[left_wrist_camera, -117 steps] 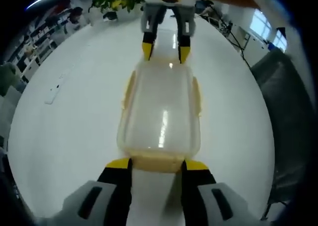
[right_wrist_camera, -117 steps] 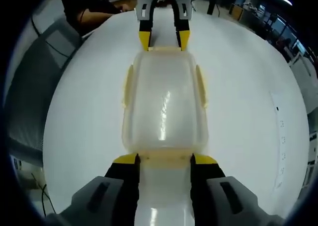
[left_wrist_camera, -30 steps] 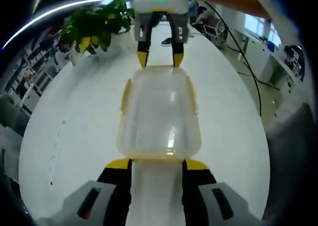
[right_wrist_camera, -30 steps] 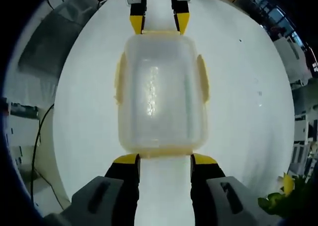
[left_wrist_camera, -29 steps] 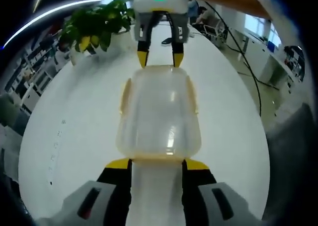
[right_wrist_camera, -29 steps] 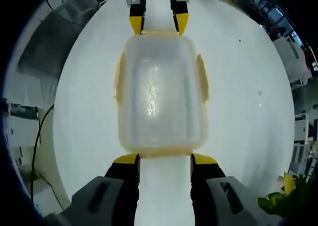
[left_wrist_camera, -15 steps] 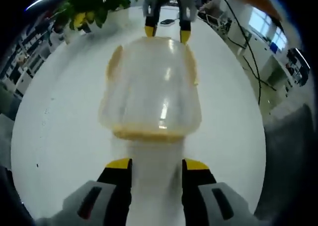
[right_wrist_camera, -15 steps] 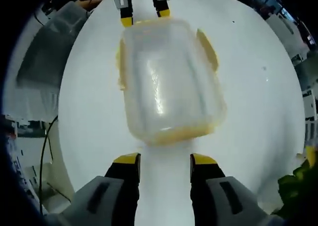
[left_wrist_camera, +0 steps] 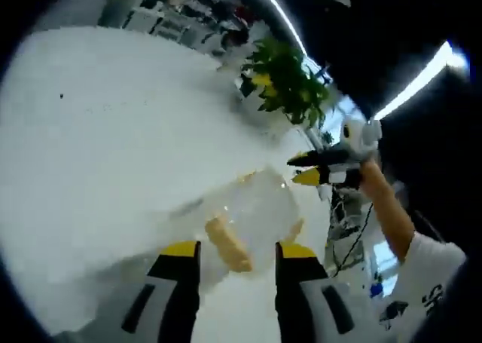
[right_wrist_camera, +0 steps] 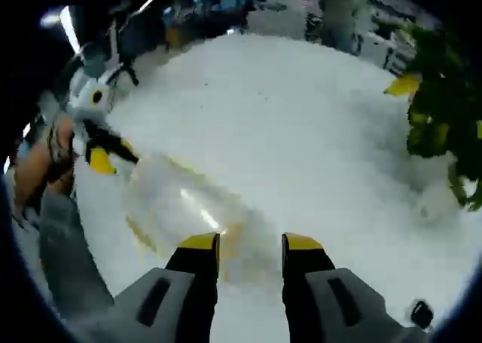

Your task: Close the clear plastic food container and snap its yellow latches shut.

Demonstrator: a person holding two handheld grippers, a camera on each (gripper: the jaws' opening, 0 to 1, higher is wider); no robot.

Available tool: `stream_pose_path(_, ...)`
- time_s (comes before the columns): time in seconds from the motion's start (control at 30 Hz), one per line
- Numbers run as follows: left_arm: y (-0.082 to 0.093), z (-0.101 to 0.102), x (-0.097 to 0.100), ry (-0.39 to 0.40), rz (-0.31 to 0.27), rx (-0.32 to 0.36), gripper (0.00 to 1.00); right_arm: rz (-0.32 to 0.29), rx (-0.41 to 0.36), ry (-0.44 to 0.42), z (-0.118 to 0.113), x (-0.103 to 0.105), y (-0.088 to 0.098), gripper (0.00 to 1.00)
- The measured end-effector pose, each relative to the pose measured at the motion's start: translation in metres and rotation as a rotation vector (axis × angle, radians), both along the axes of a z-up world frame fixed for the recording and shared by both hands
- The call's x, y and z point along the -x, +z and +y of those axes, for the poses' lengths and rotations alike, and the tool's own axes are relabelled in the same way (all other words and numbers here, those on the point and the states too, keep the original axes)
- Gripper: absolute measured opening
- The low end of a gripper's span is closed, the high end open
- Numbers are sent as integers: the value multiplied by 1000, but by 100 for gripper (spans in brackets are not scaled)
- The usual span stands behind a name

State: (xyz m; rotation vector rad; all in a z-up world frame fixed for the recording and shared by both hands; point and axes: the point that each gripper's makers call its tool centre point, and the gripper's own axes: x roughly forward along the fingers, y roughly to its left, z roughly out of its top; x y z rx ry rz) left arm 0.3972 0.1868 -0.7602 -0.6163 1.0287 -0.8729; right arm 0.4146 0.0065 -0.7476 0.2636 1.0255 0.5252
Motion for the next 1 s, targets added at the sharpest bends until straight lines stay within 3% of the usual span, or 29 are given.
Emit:
stream_pose_path(0.03,1,-3,0,43,48,44,32,44,-99,-45,7,2,1,26)
stream_pose_path(0.07,1,-4,0,65,65,52,31,44,-116,-45,9,3,-1,26)
stream_pose_path(0.2,-15,0,2,59,82,-44,32,54,-10,-3,1,5,-22,26)
stream_pose_path(0.33,-11,-9,6,32,89,-26,31,91,-17,7,12,13,-33,23)
stream_pose_path(0.43,-19,-8,12,-25,68,-88,27,87,-31,-9,19,13,-33,24)
stream_pose_path(0.5,-20,-7,13,-28,79,-85,24,84,-33,-13,20,13,-33,24)
stream_pose_path(0.7,-24,15,14,-20,139,-100,22,112,-67,-11,41,26,-34,24)
stream_pose_path(1.0,-23,65,30,-110,108,-232,21,91,-106,3,95,41,-33,23)
